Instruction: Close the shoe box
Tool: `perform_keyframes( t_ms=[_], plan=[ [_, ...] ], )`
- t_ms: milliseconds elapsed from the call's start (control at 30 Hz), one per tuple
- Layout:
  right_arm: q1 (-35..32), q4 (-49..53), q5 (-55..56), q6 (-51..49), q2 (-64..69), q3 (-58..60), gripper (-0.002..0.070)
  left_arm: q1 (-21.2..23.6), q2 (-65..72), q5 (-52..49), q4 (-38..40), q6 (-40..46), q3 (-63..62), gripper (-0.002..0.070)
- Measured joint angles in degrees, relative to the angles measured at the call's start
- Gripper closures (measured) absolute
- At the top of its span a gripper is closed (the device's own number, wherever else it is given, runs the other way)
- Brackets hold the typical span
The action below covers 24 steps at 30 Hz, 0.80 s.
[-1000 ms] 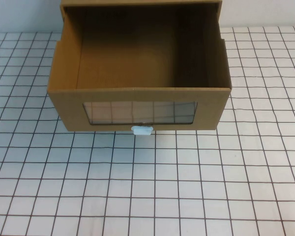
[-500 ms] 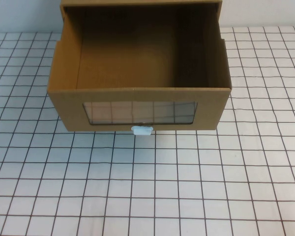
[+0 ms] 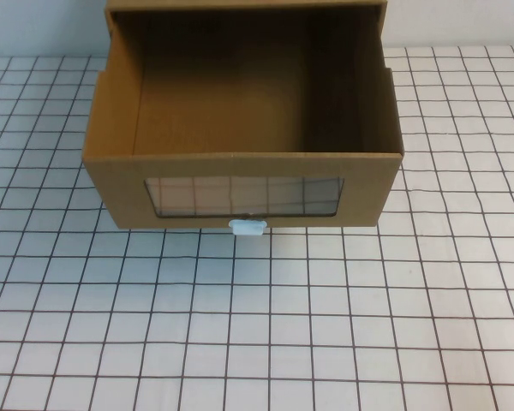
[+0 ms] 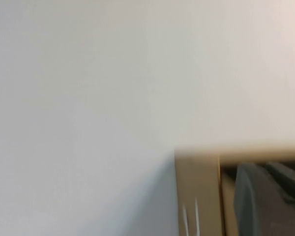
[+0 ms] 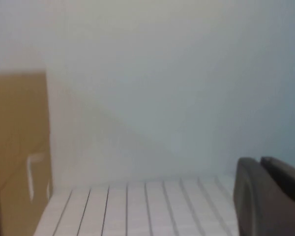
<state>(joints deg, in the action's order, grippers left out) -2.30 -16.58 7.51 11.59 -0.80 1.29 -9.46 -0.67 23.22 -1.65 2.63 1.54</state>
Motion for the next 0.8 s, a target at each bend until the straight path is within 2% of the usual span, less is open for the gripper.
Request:
perform_keyframes(
  t_ms=[167, 333, 800],
  plan=[
    [0.00, -0.37, 21.61, 0.00, 0.00, 0.00, 0.0690, 0.00, 0.00, 17.94, 0.00, -0.84, 0.00, 0.0680],
    [0.00, -0.67, 34.14, 0.00, 0.00, 0.00, 0.0689, 0.00, -0.22, 25.70, 0.00, -0.97, 0.00, 0.0680],
    [0.00, -0.94, 35.82, 0.00, 0.00, 0.00, 0.0690, 0.00, -0.22, 25.02, 0.00, -0.97, 0.00, 0.0680]
  ],
)
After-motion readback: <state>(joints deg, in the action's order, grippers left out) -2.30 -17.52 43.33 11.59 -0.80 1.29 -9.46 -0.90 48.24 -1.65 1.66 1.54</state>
